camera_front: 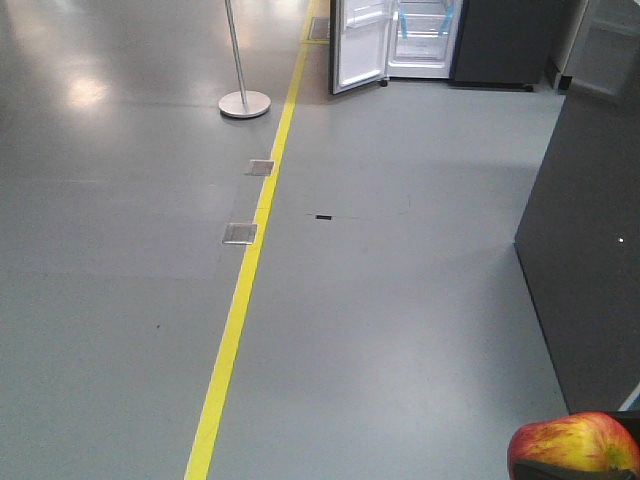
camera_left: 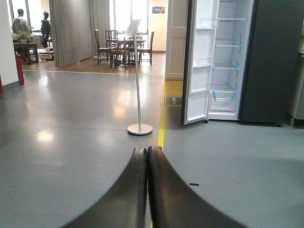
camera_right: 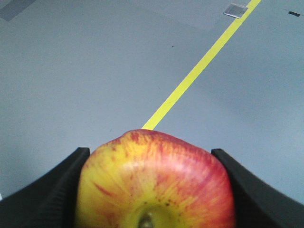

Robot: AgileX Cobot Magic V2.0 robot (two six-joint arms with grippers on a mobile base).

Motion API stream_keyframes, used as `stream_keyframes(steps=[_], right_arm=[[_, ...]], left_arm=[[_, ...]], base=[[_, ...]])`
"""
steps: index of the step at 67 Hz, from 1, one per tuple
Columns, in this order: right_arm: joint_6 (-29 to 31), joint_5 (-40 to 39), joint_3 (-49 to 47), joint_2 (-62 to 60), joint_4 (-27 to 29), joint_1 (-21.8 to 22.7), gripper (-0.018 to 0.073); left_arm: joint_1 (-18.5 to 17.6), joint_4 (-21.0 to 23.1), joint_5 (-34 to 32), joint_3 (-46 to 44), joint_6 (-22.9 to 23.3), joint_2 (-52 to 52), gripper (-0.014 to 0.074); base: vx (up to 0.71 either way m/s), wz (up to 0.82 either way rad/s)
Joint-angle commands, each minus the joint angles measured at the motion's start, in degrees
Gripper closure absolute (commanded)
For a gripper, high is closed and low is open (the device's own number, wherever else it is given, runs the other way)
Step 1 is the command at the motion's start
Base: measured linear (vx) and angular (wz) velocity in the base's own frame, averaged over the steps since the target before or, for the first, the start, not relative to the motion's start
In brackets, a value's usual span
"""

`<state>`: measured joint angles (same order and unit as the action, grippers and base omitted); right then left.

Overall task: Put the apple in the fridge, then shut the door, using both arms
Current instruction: 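Drive the base away from the counter toward the open refrigerator, then drive the base up to the open refrigerator door holding the apple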

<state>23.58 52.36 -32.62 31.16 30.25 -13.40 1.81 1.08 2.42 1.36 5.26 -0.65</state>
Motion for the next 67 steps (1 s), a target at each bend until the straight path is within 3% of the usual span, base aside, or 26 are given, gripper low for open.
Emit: stream_keyframes(steps=[1, 67], right_arm=[[0.3, -3.1, -1.6, 0.2, 1.8, 0.0, 0.0475], [0.3, -3.1, -1.6, 0.2, 1.8, 0.0, 0.0473]], left_arm=[[0.0, 0.2, -4.2, -1.0, 0.4, -0.3, 0.0603], [0.0, 0.2, -4.2, -1.0, 0.4, -0.3, 0.0603]], base=[[0.15, 0.08], [0.19, -0.06]])
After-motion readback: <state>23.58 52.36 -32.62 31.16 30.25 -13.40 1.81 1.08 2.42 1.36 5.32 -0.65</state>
